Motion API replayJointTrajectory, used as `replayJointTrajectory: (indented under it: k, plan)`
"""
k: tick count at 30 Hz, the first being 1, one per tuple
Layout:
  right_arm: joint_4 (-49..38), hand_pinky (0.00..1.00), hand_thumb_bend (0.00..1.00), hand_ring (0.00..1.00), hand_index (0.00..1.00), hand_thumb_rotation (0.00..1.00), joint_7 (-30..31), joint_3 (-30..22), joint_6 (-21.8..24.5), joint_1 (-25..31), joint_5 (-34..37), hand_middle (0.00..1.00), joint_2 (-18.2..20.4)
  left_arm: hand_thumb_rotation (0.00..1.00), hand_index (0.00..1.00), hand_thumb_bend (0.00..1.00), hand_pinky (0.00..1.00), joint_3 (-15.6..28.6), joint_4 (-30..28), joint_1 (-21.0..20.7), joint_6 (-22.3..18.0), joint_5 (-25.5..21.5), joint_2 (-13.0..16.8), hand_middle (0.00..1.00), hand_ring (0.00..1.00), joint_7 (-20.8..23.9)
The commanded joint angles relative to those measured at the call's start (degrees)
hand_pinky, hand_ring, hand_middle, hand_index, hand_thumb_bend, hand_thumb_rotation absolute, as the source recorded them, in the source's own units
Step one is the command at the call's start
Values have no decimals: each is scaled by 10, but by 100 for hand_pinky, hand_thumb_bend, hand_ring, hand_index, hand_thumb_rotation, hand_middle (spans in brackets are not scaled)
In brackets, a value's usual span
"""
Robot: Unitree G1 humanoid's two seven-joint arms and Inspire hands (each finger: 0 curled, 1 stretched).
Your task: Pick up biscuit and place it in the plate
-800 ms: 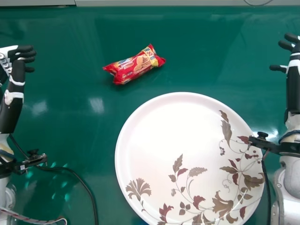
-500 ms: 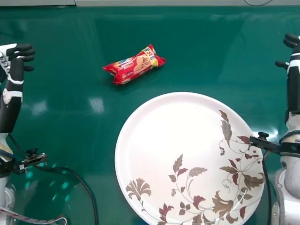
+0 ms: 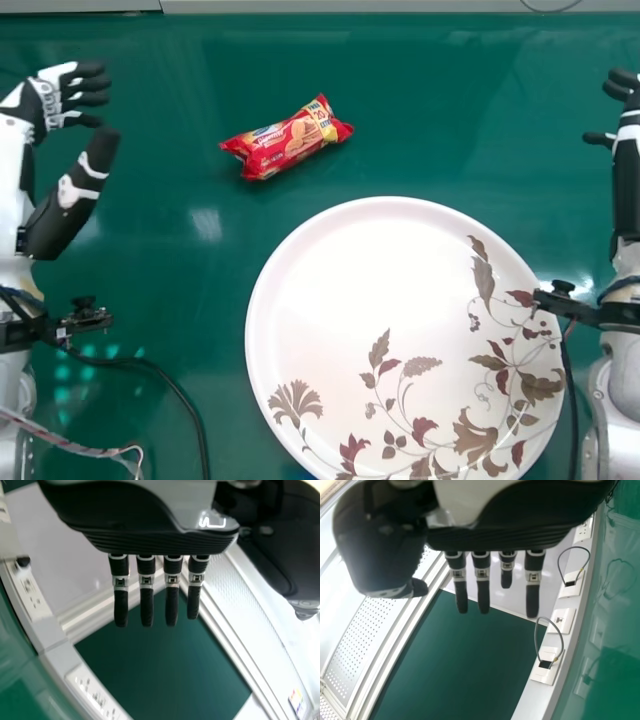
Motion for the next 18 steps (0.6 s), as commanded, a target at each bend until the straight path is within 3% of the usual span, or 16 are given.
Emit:
replayJointTrajectory:
  k: [1, 3, 9, 18]
  plan:
    - [-6, 64, 46, 79, 83, 47, 4, -4, 2, 1, 1, 83, -5, 35, 86, 100, 67, -22, -3, -19, 53, 29, 20, 86, 81, -25]
    - [-8, 64, 46, 78, 83, 47, 5, -3, 4, 0, -1, 82, -6, 40, 89, 100, 70, -38, 0, -42, 84, 52, 37, 89, 84, -44]
    - [-9, 65, 47, 80, 82, 46, 7, -6, 5, -4, 0, 84, -7, 39, 92, 100, 73, -84, 55, -123, 110, 85, 70, 90, 86, -66]
    - [-17, 65, 48, 80, 82, 48, 12, -11, 12, -3, 0, 85, -10, 52, 92, 100, 67, -151, 142, -233, 109, 156, 108, 88, 84, -70]
